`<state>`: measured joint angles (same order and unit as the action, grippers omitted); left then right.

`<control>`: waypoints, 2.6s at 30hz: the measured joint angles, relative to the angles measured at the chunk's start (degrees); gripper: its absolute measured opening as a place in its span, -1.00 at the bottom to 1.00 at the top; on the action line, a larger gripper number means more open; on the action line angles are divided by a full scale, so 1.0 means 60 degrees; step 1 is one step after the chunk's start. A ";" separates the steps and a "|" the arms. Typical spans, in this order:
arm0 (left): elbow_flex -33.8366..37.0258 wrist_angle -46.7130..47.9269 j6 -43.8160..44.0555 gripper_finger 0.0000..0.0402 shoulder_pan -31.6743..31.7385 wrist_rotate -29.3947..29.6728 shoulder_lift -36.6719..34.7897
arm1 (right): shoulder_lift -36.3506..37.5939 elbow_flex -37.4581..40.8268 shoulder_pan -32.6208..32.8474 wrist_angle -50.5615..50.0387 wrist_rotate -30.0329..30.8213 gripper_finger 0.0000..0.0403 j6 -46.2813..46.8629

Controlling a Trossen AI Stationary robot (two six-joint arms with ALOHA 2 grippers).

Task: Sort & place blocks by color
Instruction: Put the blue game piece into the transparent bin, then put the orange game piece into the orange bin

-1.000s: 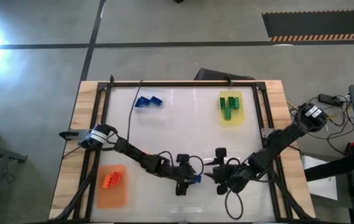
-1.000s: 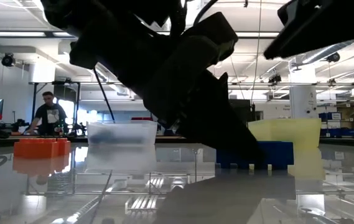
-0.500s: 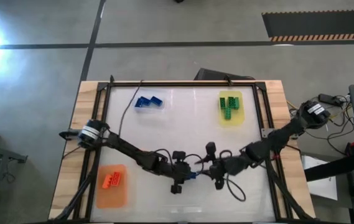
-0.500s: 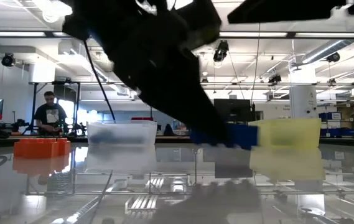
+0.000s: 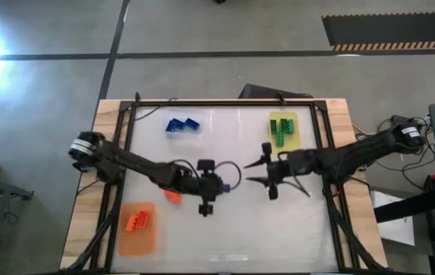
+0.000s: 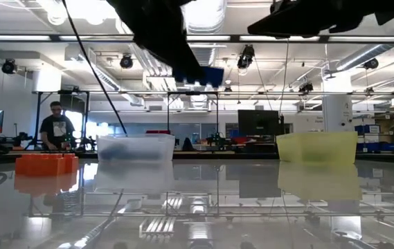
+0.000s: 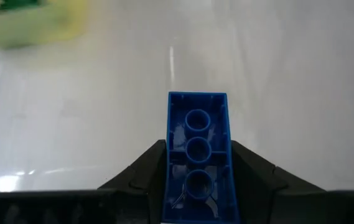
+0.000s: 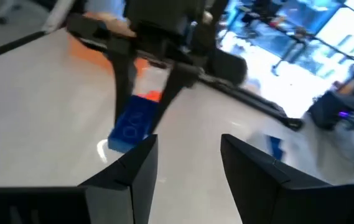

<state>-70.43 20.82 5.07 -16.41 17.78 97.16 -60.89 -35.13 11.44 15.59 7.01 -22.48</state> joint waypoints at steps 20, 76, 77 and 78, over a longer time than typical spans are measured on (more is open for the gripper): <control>0.0172 0.3418 0.1353 -0.40 0.5001 0.2397 -0.1876 | 0.2847 0.0685 -0.0765 -0.0123 -0.0003 -0.17 -0.0037; 0.1322 0.3022 0.7377 -0.14 0.1981 -0.1416 -0.1631 | 0.2829 0.0657 -0.0765 -0.0052 0.0007 -0.17 0.0005; 0.1322 0.3123 0.7818 -0.14 0.1666 -0.1418 -0.1573 | 0.2829 0.0655 -0.0765 -0.0054 0.0007 -0.17 0.0040; 0.1313 0.3349 0.8249 -0.14 0.1368 -0.1419 -0.1513 | 0.2829 0.0655 -0.0765 -0.0052 0.0007 -0.17 0.0075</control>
<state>-62.55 40.92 54.57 -8.20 9.27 88.08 -43.92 -31.20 6.85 15.27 7.05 -22.03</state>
